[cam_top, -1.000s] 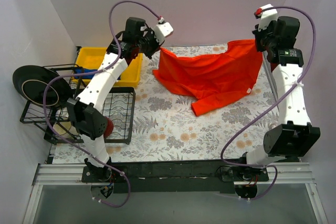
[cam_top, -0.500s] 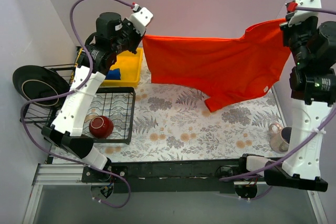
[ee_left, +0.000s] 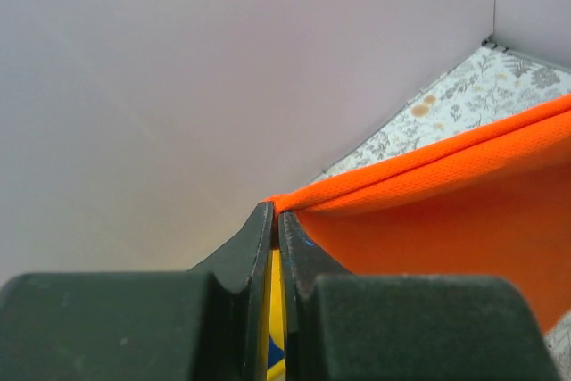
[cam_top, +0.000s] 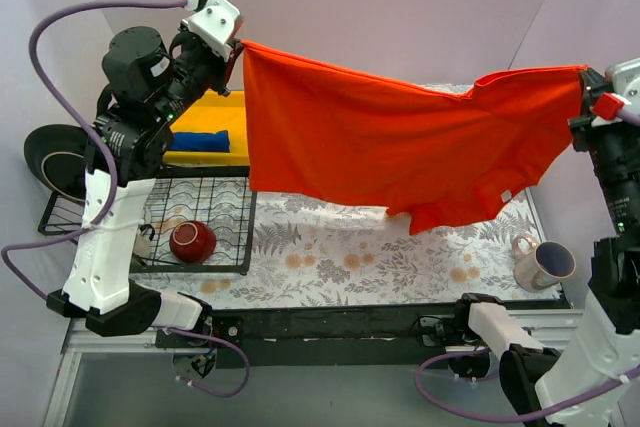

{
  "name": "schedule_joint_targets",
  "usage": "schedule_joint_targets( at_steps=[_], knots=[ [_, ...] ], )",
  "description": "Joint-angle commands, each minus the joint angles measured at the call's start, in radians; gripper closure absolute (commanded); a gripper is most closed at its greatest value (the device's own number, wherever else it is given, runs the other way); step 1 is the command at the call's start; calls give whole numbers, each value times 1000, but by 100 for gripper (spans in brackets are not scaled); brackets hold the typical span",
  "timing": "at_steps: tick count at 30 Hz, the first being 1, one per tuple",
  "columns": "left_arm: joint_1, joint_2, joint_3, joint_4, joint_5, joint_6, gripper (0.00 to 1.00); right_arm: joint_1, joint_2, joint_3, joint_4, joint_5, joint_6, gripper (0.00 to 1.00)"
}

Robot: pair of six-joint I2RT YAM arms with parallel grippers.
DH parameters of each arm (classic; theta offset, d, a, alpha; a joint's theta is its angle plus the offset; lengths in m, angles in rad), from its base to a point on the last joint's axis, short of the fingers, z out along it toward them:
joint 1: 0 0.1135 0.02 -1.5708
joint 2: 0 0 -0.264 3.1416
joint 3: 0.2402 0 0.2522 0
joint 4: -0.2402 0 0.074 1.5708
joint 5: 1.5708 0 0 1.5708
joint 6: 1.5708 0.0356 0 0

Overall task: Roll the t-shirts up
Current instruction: Flatten out the T-shirt at the center of the board.

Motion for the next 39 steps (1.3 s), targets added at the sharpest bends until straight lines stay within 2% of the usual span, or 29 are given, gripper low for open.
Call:
schedule_joint_targets(
  at_steps=[1, 10, 18, 21, 22, 26, 29, 32, 36, 39],
  knots=[
    [15, -24, 48, 3, 8, -12, 100, -7, -29, 60, -50, -11, -2, 99],
    [16, -127, 8, 9, 47, -17, 100, -30, -92, 192, -141, -56, 54, 99],
    [29, -153, 16, 30, 51, -4, 100, -119, -137, 185, -54, -139, 61, 99],
    [29, -118, 15, 47, 53, 19, 100, -119, -157, 61, -17, -131, 85, 99],
    [29, -107, 4, 69, 53, 23, 100, -119, -170, -32, 33, -131, 90, 99],
    [29, -52, -119, 167, 53, 78, 100, -117, -175, -218, 158, -140, 78, 99],
    [29, 49, -128, 222, 56, 94, 100, -119, -161, -381, 240, -175, 50, 99],
    [29, 207, -99, 239, 84, 126, 100, -119, -161, -527, 351, -177, 50, 99],
    [29, 411, -32, 265, 122, 92, 100, -119, -152, -821, 498, -171, 36, 99],
    [27, 588, 40, 271, 148, 79, 100, -117, -113, -952, 607, -139, 28, 99]
  ],
)
